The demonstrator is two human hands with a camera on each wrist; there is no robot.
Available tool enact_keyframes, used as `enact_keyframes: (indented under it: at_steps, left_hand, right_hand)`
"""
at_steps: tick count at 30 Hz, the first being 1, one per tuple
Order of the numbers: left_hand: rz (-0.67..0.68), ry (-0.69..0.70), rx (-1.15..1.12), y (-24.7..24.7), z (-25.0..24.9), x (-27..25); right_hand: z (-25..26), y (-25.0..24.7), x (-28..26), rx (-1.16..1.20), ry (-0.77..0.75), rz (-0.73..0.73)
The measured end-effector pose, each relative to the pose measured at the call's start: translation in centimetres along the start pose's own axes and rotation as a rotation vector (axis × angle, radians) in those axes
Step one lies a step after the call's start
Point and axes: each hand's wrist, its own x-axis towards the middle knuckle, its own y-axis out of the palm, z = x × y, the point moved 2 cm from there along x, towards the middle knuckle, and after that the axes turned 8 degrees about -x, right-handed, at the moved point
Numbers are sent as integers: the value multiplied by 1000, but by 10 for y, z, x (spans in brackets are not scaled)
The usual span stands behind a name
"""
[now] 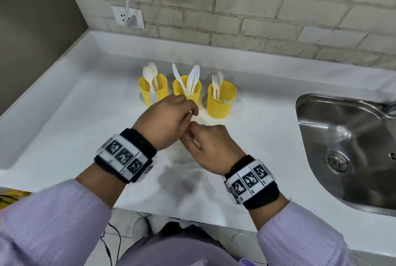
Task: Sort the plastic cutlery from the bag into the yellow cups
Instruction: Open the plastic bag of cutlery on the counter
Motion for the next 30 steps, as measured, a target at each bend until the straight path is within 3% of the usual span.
enact_keyframes:
  at_steps: [2,5,12,15,19,21,26,30]
  left_hand:
    - [167,-83,134,15,26,2]
    - [355,-165,375,30,42,2]
    - [479,-260,508,41,42,-4]
    - [434,-258,579,36,39,-2]
    - [121,-193,401,24,35,4]
    - [15,-191,277,18,36,6]
    - [117,-355,253,5,47,3]
    - [-76,-454,11,0,69,-7]
  right_hand:
    - [-7,9,-1,-207,59,109]
    - [-17,16,-3,-343,81,103]
    - [-35,20,7,-270,231,111]
    - [-37,25,10,-410,261,111]
    - [-41,29,17,-514,314,86]
    - [-43,26,21,-413,338,42]
    - [-68,5,16,110,505,-157]
    - [-82,-4,3,258,594,-253]
